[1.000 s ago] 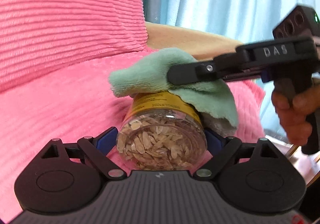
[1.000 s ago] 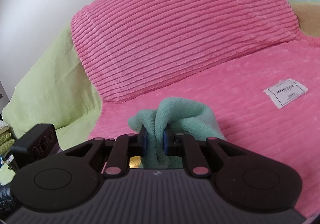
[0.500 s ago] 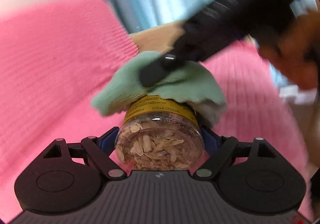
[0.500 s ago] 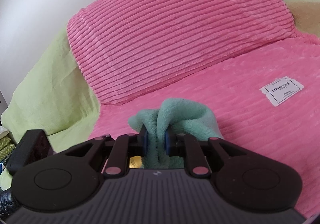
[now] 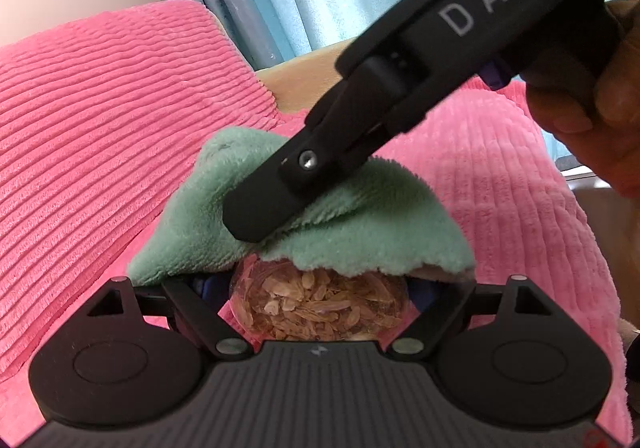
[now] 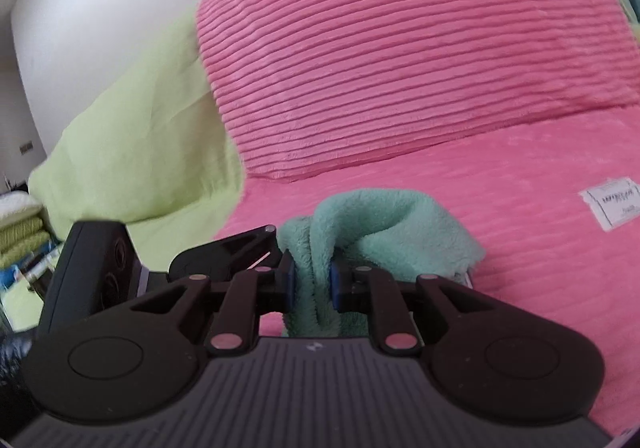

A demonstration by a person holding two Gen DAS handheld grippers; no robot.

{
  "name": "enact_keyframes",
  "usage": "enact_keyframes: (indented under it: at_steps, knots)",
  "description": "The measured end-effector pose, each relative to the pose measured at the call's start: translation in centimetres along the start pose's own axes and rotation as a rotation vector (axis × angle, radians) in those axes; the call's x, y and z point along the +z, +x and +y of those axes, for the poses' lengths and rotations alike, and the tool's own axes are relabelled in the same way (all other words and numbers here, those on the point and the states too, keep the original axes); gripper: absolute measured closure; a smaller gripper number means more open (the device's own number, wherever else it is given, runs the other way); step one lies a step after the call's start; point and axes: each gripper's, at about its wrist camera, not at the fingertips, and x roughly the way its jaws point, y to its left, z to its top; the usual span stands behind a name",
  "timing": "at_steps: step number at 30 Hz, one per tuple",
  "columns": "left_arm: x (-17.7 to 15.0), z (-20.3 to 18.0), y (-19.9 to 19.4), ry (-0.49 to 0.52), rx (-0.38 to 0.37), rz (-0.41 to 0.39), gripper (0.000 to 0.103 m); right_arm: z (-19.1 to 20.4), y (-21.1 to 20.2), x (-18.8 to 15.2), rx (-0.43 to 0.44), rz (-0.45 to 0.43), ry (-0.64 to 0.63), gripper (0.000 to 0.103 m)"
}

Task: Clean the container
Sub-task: 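Keep rubbing the cloth along the jar's label with the right tool while the left tool holds it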

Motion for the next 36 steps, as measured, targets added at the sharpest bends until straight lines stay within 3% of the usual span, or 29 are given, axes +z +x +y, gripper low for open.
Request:
enact_keyframes:
  at_steps: [2,9,14,24,33,36]
  knots:
    - [0.0,0.0,0.0,0.002,0.0,0.0,0.018,-0.2,-0.1,0.0,0.003,-0.004,0.006,0.091]
    - [0.1,-0.1,-0.1,0.011,0.0,0.001,0.018,-2.7,-1.2,0.4,-0.149,-0.068,0.035,0.093]
    - [0.0,-0.2,-0.3,0.003,-0.002,0.002,0.018,-2.8,-1.3,0.3,-0.139,-0.068,0.041,0.091]
    - [-0.3,-0.4,-0.7,-0.008,-0.006,0.001,0.018,-0.3,-0.2,0.1,0.012,0.0,-0.013,0.09]
    - [0.2,-0.9,-1.1,-0.003,-0.004,0.006,0.018,-2.2,-0.8,0.1,-0.127,-0.071,0.04,0.092]
    - [0.4,-0.6,-0.9,-0.004,-0.004,0.007,0.018,-3.3,-1.0,0.2,-0.125,-0.081,0.088,0.092]
